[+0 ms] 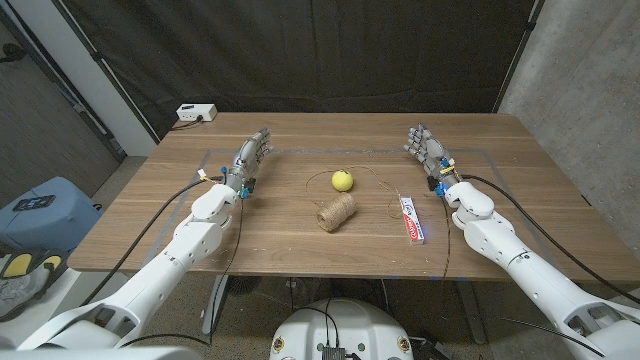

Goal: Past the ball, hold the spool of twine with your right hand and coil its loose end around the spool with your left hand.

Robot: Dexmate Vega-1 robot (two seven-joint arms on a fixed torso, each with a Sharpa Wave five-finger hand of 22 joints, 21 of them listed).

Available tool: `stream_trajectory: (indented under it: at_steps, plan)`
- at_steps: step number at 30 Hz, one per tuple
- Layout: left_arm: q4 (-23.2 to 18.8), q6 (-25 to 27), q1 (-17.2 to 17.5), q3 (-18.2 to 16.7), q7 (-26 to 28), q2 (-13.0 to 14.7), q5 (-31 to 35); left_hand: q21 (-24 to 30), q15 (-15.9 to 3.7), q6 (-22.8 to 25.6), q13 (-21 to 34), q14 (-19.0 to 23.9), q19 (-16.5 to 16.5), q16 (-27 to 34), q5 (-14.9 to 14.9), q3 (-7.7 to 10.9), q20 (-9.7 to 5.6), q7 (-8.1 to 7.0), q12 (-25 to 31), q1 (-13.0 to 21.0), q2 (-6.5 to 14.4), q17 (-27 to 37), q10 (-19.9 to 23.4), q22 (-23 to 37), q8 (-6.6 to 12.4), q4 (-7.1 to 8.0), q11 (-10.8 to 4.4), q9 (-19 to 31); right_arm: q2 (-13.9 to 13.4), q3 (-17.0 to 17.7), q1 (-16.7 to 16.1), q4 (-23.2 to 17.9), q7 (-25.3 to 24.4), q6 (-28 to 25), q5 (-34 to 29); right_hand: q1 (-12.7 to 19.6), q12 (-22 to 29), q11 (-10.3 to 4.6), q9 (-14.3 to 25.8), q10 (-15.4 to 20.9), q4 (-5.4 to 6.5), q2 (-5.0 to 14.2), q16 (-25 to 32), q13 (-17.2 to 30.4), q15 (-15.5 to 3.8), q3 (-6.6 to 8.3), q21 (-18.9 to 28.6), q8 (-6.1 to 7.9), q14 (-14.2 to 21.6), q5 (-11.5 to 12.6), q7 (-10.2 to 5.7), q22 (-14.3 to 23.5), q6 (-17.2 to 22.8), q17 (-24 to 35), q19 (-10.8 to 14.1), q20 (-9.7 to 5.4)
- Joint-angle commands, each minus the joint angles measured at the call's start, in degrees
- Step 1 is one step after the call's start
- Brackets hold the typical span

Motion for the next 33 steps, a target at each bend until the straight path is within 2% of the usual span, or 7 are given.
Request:
stream_trajectory:
  at_steps: [1, 8, 13, 33]
  plan:
    - [-1.8, 1.0, 2.4, -4.4, -1.9, -2.5, 3.0, 0.1, 0.26, 0.7, 0.2, 0.0, 0.2, 0.4, 0.2, 0.42, 0.44, -0.1, 0.4, 0.6, 0.0, 0.1, 0.4, 0.1, 0.45, -0.08, 0.06, 0.2, 1.4, 2.4, -1.9, -2.9, 0.2, -1.8, -2.6, 0.7, 0.3, 0.06, 0.1, 0.5, -0.14, 0.09, 0.3, 0.2, -0.51, 0.58, 0.2, 0.29, 0.4, 0.3, 0.0, 0.3, 0.5, 0.1, 0.4, -1.66]
    - [-1.6, 1.9, 2.0, -5.8, -3.0, -4.5, 5.1, -0.1, 0.26, 0.9, 0.0, 0.2, 0.3, 0.4, 0.2, 0.6, 0.46, -0.07, 0.4, 0.6, -0.1, 0.1, 0.5, 0.1, 0.48, -0.33, -0.02, 0.2, 1.0, 3.4, -1.8, -3.6, 0.7, -2.5, -4.8, 0.9, 0.2, 0.15, 0.1, 0.5, -0.29, -0.04, 0.2, 0.2, -0.4, 0.83, 0.2, 0.24, 0.3, 0.3, 0.03, 0.3, 0.6, 0.0, 0.3, -1.58]
    - [-1.7, 2.1, 2.0, -6.7, -3.4, -5.8, 6.1, -0.2, 0.24, 0.9, 0.0, 0.2, 0.4, 0.3, 0.2, 0.72, 0.48, -0.13, 0.5, 0.6, -0.2, 0.1, 0.6, 0.1, 0.48, -0.5, -0.21, 0.2, 0.3, 3.6, -1.8, -4.8, 0.8, -2.9, -6.5, 1.5, 0.2, 0.13, 0.1, 0.5, -0.92, -0.51, 0.1, 0.2, -0.31, 1.13, 0.1, 0.15, 0.2, 0.2, -0.02, 0.3, 0.6, -0.3, 0.1, -1.37]
    - [-4.1, 2.6, 4.5, -9.7, -4.2, -7.9, 8.1, -0.7, 0.39, 1.3, -0.4, 0.4, 0.7, 0.2, 0.3, 1.26, 0.47, 0.12, 0.5, 0.8, -0.3, 0.0, 0.7, 0.1, 0.49, -1.41, 0.5, 0.2, -4.4, 2.1, -2.5, -11.3, -0.2, -5.5, -13.2, 3.8, 0.1, 0.26, 0.1, 0.8, -3.2, -1.4, -0.2, 0.2, 0.04, 2.21, 0.0, -0.06, 0.2, -0.3, -0.08, 0.3, 0.6, -1.2, -0.1, -0.98]
